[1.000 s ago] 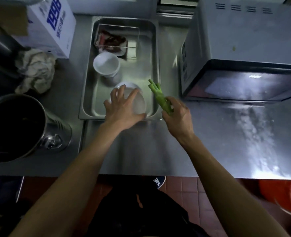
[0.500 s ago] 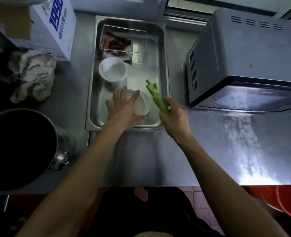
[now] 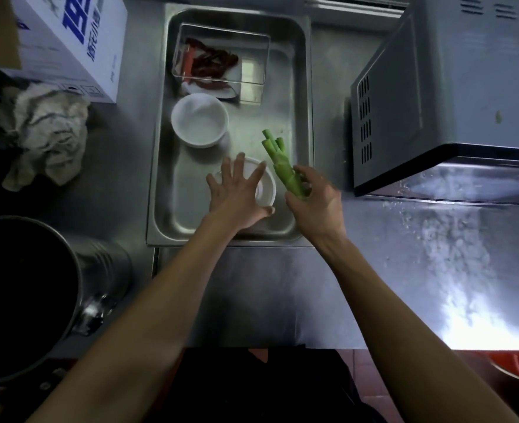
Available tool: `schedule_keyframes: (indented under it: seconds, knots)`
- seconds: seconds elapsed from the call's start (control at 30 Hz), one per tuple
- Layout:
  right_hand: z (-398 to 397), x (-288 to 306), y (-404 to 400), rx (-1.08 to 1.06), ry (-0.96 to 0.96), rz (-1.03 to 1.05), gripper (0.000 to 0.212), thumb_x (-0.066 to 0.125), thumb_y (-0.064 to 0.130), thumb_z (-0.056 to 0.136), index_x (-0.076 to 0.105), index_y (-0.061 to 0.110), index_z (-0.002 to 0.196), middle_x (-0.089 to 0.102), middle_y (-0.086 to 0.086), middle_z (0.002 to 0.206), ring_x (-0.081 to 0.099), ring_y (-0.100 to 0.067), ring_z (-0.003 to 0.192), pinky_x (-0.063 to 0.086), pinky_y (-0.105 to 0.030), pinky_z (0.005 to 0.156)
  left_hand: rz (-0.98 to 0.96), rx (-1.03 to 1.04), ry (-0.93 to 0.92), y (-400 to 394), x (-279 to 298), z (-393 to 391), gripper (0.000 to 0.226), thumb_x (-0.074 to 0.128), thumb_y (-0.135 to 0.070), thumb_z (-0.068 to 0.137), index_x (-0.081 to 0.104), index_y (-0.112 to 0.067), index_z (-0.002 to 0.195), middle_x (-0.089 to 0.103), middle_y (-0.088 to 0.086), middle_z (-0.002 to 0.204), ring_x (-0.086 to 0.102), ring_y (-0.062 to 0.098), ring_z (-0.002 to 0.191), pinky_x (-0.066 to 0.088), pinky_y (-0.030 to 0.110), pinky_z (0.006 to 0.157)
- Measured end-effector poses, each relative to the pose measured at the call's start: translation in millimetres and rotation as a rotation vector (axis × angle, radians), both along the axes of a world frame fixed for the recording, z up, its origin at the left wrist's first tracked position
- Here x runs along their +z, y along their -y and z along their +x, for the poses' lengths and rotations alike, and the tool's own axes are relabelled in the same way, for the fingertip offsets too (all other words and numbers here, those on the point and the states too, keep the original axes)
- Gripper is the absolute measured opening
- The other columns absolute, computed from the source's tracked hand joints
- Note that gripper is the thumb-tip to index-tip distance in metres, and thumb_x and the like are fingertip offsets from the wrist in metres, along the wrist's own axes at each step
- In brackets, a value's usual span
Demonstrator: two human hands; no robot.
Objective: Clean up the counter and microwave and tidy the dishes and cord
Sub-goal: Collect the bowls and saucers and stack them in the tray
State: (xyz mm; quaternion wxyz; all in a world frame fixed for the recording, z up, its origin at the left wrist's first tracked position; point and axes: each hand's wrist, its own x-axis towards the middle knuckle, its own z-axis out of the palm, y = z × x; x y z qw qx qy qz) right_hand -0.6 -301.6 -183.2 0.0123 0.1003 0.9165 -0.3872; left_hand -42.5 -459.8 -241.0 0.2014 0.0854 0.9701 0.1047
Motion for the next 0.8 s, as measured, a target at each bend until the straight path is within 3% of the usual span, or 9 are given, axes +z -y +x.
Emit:
schedule_keyframes:
  seconds: [0.57, 0.8]
  knots:
    - [-24, -19, -1, 0.097, -0.004, -0.014, 0.042, 0.07, 0.011, 0.086, 0.062, 0.016, 0.126, 0.069, -0.003, 0.107, 0.065, -0.017, 0.089, 0.06, -0.038, 0.077, -0.021, -0.021, -0.002, -3, -20, -5, 0.104, 0.056, -0.079, 0.075, 0.004, -0.038, 0.156, -0.011, 0.008, 0.166, -0.012, 0.038, 0.151, 0.007, 0.074, 0.112]
    - [-33, -29, 22, 0.125, 0.069, 0.008, 0.049, 0.072, 0.011, 0.082, 0.06, 0.017, 0.129, 0.068, -0.005, 0.108, 0.065, -0.021, 0.091, 0.058, -0.04, 0.08, 0.007, 0.063, -0.117, 21, -5, 11, 0.075, 0.048, -0.06, 0.093, 0.019, -0.031, 0.155, 0.016, 0.007, 0.163, 0.01, 0.031, 0.151, 0.022, 0.061, 0.115]
